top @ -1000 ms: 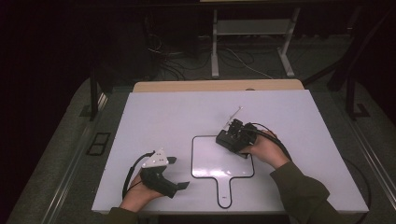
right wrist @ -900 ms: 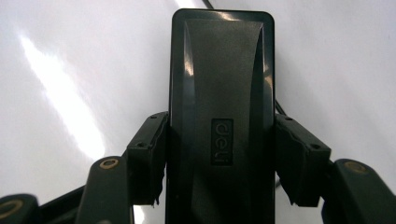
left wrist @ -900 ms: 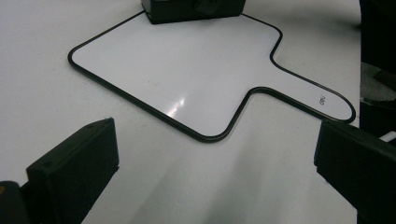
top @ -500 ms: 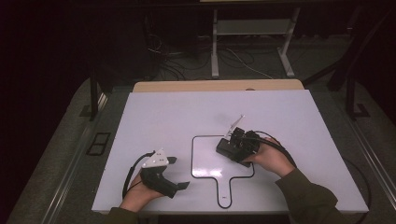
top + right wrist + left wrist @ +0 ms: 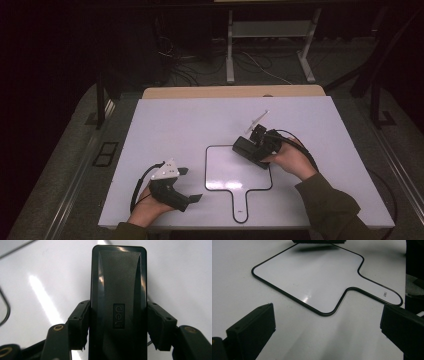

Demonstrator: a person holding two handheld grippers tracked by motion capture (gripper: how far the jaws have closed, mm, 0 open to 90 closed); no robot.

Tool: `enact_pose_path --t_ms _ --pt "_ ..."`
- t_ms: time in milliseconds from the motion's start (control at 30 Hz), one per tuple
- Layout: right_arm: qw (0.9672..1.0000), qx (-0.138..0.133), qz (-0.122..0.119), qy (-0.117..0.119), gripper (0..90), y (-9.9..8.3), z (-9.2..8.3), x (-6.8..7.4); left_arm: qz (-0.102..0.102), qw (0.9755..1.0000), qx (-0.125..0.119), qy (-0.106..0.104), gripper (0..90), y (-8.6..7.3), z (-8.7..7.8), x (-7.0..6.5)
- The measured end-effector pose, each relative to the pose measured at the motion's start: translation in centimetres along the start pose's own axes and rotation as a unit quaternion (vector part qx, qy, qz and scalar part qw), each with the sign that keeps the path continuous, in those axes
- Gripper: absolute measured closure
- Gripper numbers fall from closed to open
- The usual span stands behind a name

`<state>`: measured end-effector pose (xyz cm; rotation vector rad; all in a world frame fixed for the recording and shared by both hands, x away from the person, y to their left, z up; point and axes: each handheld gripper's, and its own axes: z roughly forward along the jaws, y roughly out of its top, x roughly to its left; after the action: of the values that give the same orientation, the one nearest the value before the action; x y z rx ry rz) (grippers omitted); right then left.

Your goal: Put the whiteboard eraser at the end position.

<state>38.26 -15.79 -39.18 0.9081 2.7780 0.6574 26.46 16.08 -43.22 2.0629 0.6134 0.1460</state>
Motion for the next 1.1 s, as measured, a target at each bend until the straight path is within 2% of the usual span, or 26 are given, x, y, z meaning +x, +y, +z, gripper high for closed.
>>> enact_pose_path --t_ms 267,467,633,767,900,967,1000,1100 --pt "0.9994 -0.013 0.030 -0.011 39.0 3.0 0.3 -2.7 0.001 1.0000 0.000 -0.003 0.0 0.0 0.1 0.0" --pt "0.9993 -0.008 0.032 -0.020 38.9 5.7 1.6 -4.1 0.001 1.0000 -0.001 -0.002 0.0 0.0 0.0 0.1" --pt "0.9985 -0.009 0.049 -0.020 38.9 7.6 2.6 -5.6 0.002 1.0000 -0.004 -0.003 0.0 0.1 0.0 0.0" --pt "0.9976 -0.003 0.067 -0.016 38.9 8.5 3.8 -6.8 0.001 1.0000 -0.003 -0.004 0.0 0.1 0.0 0.0" --pt "0.9971 0.007 0.073 -0.020 38.9 9.1 5.1 -7.6 0.001 1.0000 -0.004 -0.006 0.0 0.1 0.0 0.0" --pt "0.9964 0.008 0.083 -0.014 38.8 9.2 5.7 -7.9 -0.001 1.0000 -0.004 -0.006 0.0 0.0 0.0 0.0" --pt "0.9969 0.013 0.076 -0.012 38.8 9.2 6.0 -8.1 -0.002 1.0000 -0.005 -0.007 0.0 0.0 0.0 0.0" --pt "0.9965 0.024 0.079 -0.014 38.8 9.2 6.8 -8.3 -0.001 1.0000 -0.004 -0.007 0.0 0.0 -0.1 0.1"
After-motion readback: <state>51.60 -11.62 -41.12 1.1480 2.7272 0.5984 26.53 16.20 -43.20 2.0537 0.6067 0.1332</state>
